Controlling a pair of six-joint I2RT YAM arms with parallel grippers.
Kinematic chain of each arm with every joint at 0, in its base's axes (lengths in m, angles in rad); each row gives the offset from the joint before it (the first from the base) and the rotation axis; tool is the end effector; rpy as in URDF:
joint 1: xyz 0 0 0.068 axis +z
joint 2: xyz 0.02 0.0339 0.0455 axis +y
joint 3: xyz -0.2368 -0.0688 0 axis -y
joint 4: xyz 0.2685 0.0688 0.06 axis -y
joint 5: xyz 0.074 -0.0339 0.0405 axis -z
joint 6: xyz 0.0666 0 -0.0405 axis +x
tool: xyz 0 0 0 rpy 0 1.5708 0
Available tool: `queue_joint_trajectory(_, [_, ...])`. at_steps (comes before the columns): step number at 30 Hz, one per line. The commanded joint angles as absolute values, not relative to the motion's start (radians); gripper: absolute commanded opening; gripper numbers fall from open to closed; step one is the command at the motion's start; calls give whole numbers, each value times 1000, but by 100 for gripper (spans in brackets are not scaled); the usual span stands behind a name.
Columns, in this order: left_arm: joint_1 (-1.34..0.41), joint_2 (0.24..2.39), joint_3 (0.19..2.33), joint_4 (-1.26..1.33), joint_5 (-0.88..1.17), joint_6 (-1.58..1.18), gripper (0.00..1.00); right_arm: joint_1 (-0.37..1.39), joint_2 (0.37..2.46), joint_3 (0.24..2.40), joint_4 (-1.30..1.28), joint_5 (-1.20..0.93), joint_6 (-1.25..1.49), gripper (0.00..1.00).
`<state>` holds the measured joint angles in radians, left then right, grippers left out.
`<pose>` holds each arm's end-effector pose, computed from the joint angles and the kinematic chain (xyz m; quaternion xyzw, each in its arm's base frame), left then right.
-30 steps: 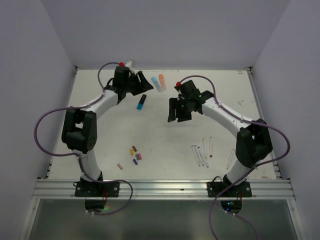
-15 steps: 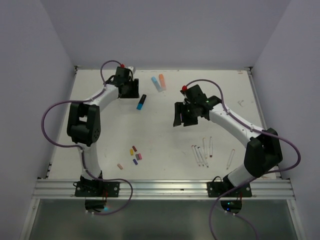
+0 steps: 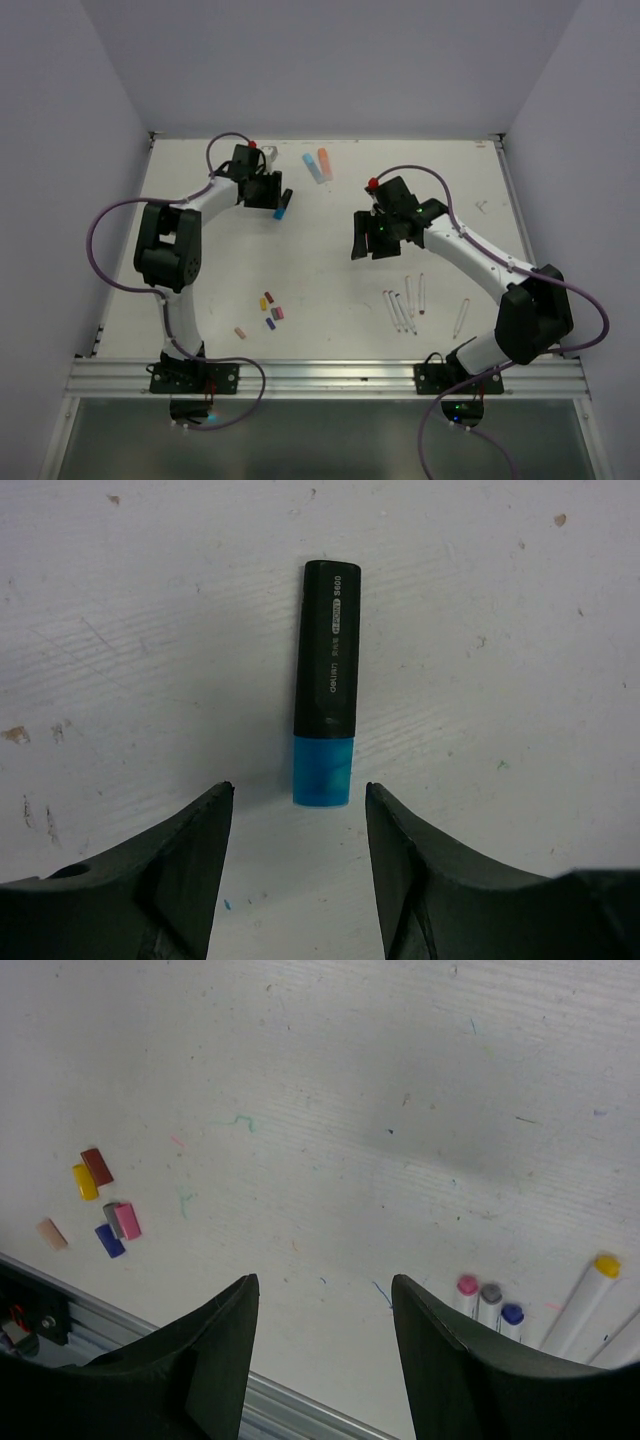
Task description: Open the pen caps
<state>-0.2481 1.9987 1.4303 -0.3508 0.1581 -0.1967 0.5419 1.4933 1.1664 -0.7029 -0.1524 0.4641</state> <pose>0.4449 -0.1235 0.1239 0.0495 0.9435 -0.1433 0.2947 0.2923 0.1877 0.2003 -0.0577 0.9593 0.1927 0.1981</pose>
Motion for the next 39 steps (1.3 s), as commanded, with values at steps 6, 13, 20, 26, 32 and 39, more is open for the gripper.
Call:
queue_joint_trajectory(6, [-252,2054,1460,-347,181,-175,58,540,1459,1151,-672,-150,489,60])
queue_joint_trajectory(13, [-287,2082,1477,-360,132,-144,58,538,1448,1126,-670,-144,486,60])
queue_joint_trajectory(20, [-340,2102,1497,-403,45,-123,55,538,1439,1115,-667,-141,489,60])
queue_joint_trajectory(26, [-350,2112,1500,-437,14,-115,49,540,1430,1114,-672,-132,483,60])
queue_joint_trajectory(32, [-350,2138,1505,-454,5,-112,41,540,1419,1106,-673,-133,486,60])
queue_joint_trajectory(39, [-347,2172,1539,-463,21,-141,0,540,1417,1112,-687,-150,494,60])
